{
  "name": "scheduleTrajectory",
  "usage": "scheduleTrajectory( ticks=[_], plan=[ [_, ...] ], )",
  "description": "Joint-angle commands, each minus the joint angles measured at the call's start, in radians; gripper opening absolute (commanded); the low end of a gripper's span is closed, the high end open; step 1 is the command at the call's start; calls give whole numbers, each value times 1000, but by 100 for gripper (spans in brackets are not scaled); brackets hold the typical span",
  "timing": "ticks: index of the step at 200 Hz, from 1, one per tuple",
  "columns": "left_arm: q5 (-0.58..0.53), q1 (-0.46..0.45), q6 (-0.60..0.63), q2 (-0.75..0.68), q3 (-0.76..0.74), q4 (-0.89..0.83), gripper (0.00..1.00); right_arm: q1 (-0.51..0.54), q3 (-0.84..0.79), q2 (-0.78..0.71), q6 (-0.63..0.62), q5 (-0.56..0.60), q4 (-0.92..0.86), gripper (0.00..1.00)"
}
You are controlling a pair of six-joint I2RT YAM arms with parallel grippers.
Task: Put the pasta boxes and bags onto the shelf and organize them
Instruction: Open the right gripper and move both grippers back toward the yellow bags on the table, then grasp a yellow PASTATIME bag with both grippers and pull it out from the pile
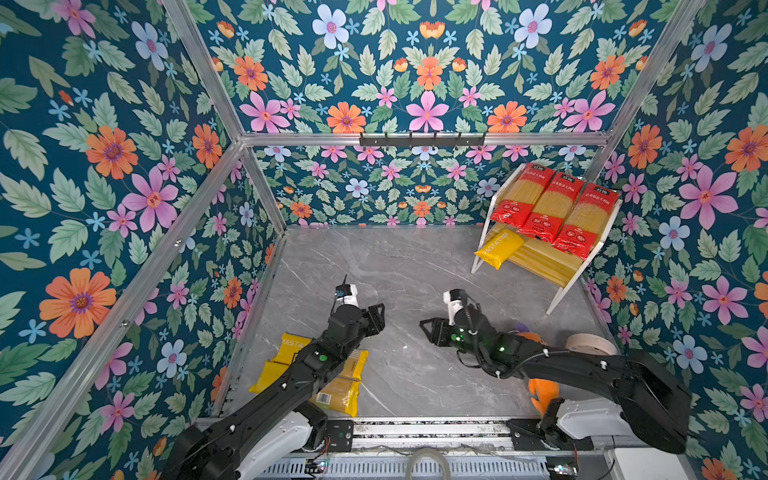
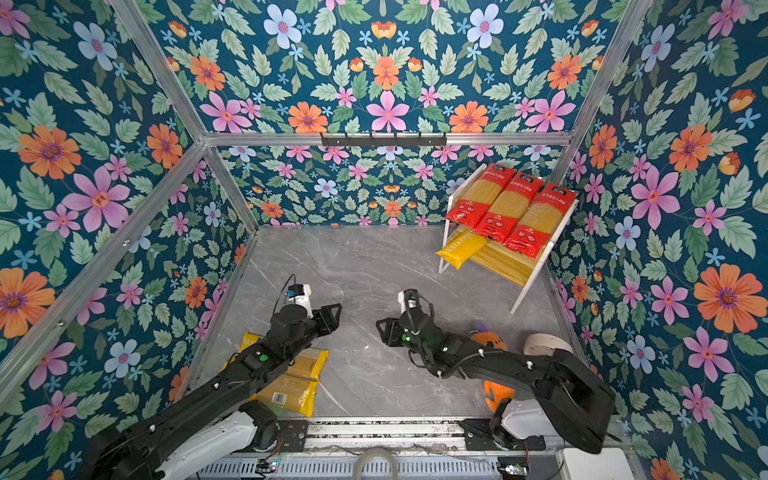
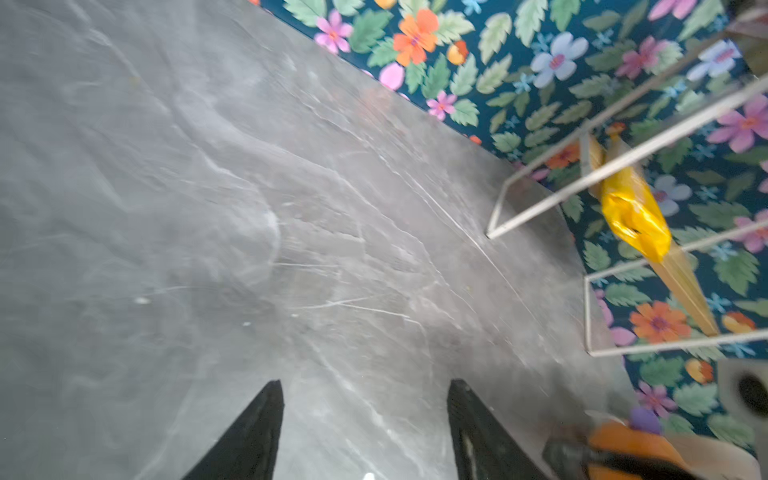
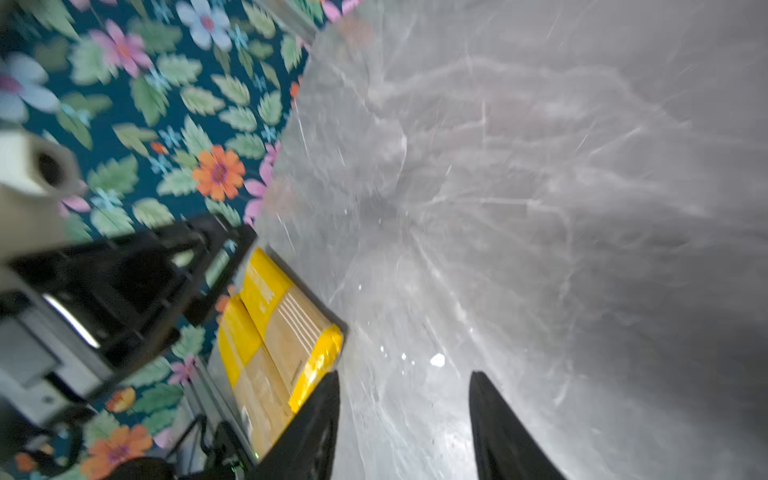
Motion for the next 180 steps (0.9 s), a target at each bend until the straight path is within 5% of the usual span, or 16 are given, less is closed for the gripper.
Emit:
scheduleTrajectory(
  ticks=[1,58,113,143,180],
  plan=[
    [-110,44,-11,-89,-29,-148,65,80,100,137,11,-64,-94,51],
    [-191,70,-75,-266,-64,-262,65,123,430,539,131,-341,-118,54],
    [-177,70,-57,-258,-71,-268,65,131,572,723,224,-392,-92,56],
    [-154,70,-60,-239,-74,-240,65,131,586,762,263,-395,-68,47],
    [-141,70,-56,-223,-70,-228,65,130,532,735,280,-368,-14,23]
  ],
)
